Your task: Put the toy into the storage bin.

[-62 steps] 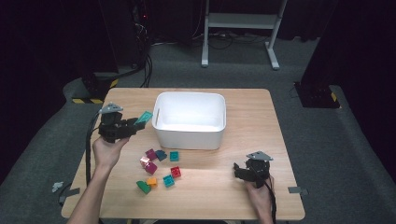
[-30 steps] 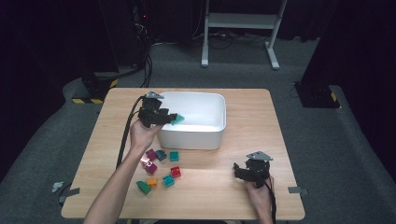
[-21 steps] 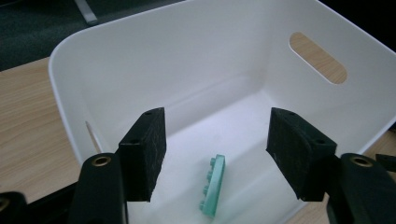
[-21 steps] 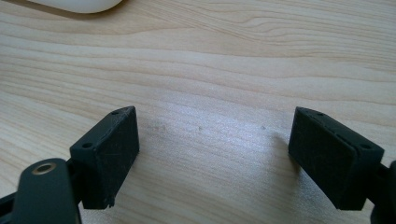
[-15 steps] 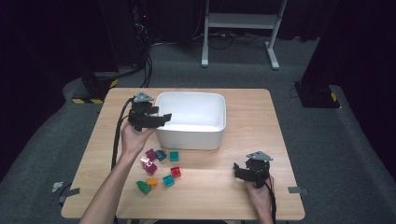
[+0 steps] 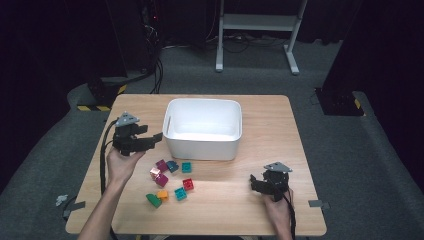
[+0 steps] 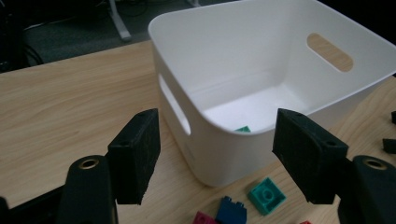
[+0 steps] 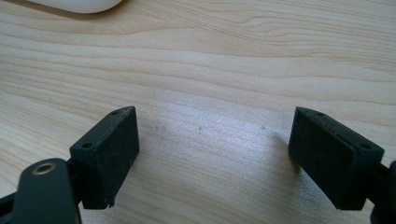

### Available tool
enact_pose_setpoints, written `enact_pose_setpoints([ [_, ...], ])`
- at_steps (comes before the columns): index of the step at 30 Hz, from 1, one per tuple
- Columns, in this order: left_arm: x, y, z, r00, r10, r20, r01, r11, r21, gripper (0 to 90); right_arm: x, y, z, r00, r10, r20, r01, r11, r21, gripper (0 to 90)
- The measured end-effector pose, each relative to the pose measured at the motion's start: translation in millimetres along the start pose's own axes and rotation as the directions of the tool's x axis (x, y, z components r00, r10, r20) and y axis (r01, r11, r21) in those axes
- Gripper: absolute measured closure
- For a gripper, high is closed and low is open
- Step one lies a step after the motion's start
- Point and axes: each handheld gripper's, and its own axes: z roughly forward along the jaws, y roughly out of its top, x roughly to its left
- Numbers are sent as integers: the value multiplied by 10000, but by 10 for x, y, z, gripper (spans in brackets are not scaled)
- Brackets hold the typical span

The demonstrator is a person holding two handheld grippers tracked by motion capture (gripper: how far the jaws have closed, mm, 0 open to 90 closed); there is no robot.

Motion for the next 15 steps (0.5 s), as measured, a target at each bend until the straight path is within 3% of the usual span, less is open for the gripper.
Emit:
enact_pose_setpoints([
  [6,82,-266,-70,9993,-145,-348,151,9997,173,319,0,0,0,10000,2,3,-2,10000,1,161],
  [15,127,-713,45,9978,-483,-453,516,9958,762,330,0,0,0,10000,-1,2,1,10000,-1,161],
])
